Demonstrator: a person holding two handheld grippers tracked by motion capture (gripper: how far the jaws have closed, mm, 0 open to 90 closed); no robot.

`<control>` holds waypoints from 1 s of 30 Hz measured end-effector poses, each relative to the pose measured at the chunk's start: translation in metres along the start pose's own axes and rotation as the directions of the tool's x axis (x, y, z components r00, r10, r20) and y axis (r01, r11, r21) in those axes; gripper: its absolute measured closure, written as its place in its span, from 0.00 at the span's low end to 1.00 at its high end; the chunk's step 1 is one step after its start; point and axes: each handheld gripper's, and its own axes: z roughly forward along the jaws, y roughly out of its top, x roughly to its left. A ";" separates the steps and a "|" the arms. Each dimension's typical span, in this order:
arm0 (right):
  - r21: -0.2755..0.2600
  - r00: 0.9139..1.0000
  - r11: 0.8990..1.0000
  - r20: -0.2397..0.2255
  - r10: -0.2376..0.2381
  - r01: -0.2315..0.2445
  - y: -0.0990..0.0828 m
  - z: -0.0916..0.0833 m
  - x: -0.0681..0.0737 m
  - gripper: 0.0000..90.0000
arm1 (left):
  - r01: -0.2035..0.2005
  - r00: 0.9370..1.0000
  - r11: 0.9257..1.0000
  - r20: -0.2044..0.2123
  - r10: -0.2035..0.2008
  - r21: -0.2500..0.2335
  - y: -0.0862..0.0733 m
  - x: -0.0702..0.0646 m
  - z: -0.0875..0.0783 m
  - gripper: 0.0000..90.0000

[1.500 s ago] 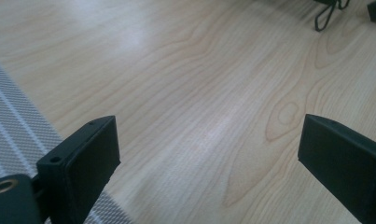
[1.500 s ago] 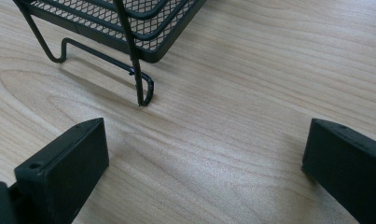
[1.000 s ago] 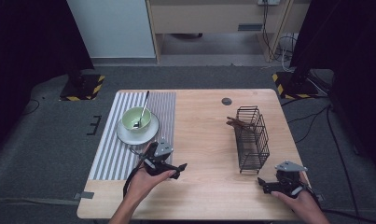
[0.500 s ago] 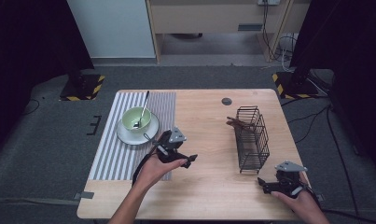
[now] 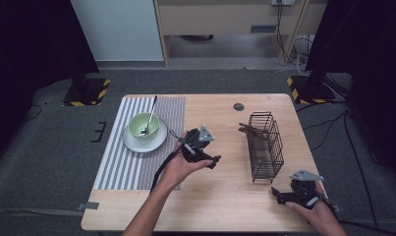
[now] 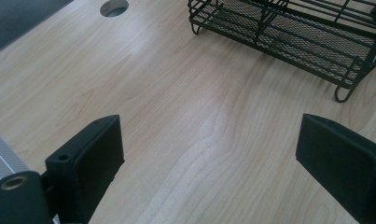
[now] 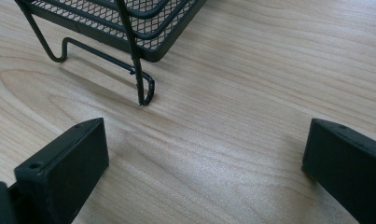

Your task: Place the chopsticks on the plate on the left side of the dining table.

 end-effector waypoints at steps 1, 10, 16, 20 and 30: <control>0.000 1.000 1.000 0.000 0.000 0.000 0.000 0.000 0.000 0.00 | 0.002 1.000 1.000 -0.012 -0.002 -0.014 0.003 0.000 0.000 0.08; 0.000 1.000 1.000 0.006 0.003 -0.003 0.000 0.000 0.000 0.00 | 0.016 1.000 0.999 -0.013 -0.017 -0.039 0.022 0.003 0.001 0.08; 0.000 1.000 1.000 0.011 0.009 -0.009 0.000 0.000 0.001 0.00 | 0.009 1.000 1.000 0.006 -0.009 -0.028 0.031 0.002 0.001 0.08; 0.000 1.000 1.000 0.011 0.010 -0.010 -0.001 -0.001 0.001 0.00 | 0.012 0.999 0.999 0.031 -0.010 -0.044 0.040 0.004 -0.005 0.12; 0.001 1.000 1.000 0.009 0.010 -0.010 -0.001 -0.001 0.002 0.00 | -0.013 0.999 0.994 0.051 0.019 -0.110 0.061 0.002 -0.019 0.37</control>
